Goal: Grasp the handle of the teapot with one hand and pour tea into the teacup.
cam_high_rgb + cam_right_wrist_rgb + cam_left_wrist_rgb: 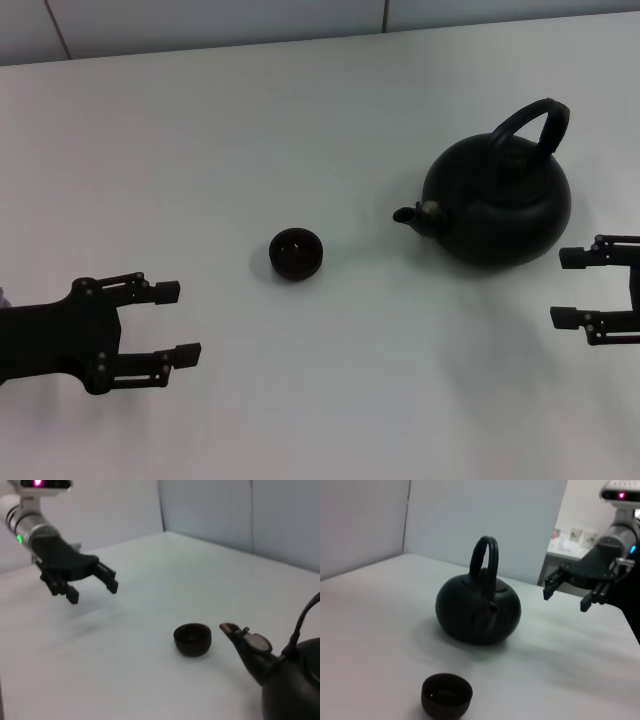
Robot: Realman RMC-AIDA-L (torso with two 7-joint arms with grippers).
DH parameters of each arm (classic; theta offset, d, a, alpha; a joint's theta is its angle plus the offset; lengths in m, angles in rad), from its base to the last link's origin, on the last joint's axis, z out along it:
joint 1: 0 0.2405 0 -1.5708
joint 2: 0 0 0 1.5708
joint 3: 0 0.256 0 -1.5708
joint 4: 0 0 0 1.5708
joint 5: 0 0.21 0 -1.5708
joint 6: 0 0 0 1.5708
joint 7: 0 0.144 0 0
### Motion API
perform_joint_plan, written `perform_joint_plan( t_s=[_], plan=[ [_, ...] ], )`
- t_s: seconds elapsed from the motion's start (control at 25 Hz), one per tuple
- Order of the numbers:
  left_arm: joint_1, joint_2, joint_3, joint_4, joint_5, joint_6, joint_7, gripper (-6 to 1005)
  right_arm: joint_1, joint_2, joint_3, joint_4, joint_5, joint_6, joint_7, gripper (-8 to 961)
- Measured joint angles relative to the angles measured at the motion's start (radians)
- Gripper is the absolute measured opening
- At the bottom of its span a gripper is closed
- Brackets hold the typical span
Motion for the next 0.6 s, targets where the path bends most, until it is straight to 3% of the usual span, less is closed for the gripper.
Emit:
perform_joint_plan(
  t_s=[0.6],
  plan=[
    [-0.006, -0.006, -0.006, 0.017, 0.018, 0.005, -0.015, 801, 0.034, -0.001, -0.005, -0.028, -0.047, -0.004, 0.017, 732]
  ],
)
